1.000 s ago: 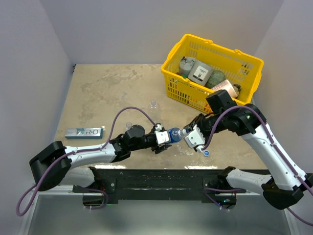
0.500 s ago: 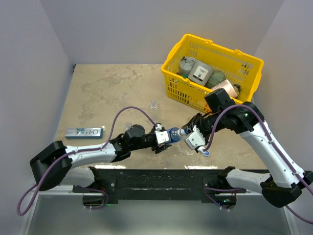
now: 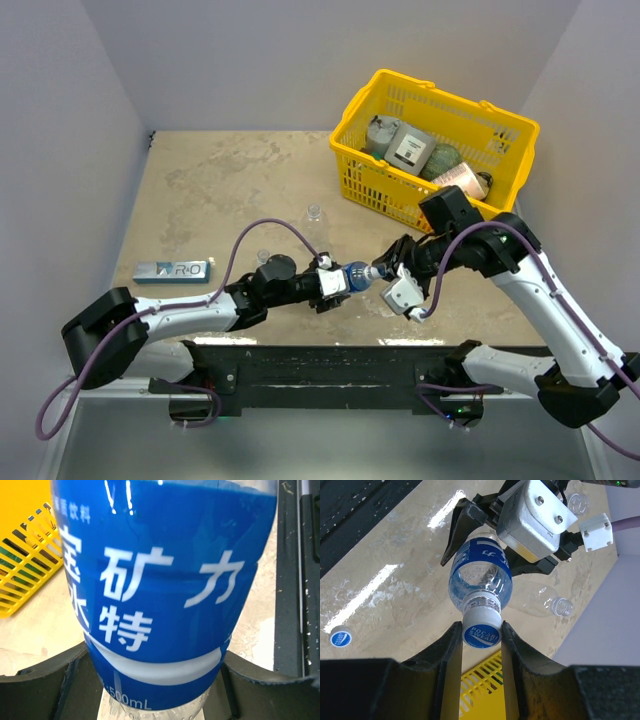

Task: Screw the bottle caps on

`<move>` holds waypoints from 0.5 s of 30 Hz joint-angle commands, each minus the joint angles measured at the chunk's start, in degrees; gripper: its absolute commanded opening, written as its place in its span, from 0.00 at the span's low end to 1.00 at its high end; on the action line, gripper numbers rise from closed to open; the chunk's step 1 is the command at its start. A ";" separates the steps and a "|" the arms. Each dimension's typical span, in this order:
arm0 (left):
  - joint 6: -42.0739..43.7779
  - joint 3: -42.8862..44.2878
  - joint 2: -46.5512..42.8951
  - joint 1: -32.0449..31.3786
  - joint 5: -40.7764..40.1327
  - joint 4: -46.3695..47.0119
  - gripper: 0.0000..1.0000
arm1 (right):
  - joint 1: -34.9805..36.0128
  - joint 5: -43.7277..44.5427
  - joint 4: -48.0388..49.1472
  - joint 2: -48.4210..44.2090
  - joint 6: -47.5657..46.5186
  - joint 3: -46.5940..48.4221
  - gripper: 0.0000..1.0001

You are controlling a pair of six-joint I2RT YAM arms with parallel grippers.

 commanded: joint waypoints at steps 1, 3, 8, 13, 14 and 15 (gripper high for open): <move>3.35 0.42 -0.67 -0.05 -0.51 8.90 0.00 | 0.71 1.46 -4.26 0.08 -5.42 -2.74 0.00; 3.79 -0.02 -0.59 -0.14 -0.78 9.52 0.00 | 0.80 2.08 -4.35 0.44 -7.78 -3.44 0.00; 1.51 0.68 0.29 -0.14 -0.52 9.87 0.00 | 0.71 1.12 -4.00 0.96 -10.35 -4.07 0.00; 0.62 -1.34 0.21 -0.22 -1.56 14.78 0.00 | 0.88 0.06 -4.09 2.80 -3.94 -2.75 0.00; 1.32 -1.78 0.12 -0.31 -2.00 15.84 0.00 | 0.88 -0.37 -2.96 3.33 0.59 -2.48 0.00; 1.68 -2.48 0.03 -0.31 -2.96 16.81 0.00 | 0.88 -0.46 -2.86 3.77 2.64 -2.05 0.00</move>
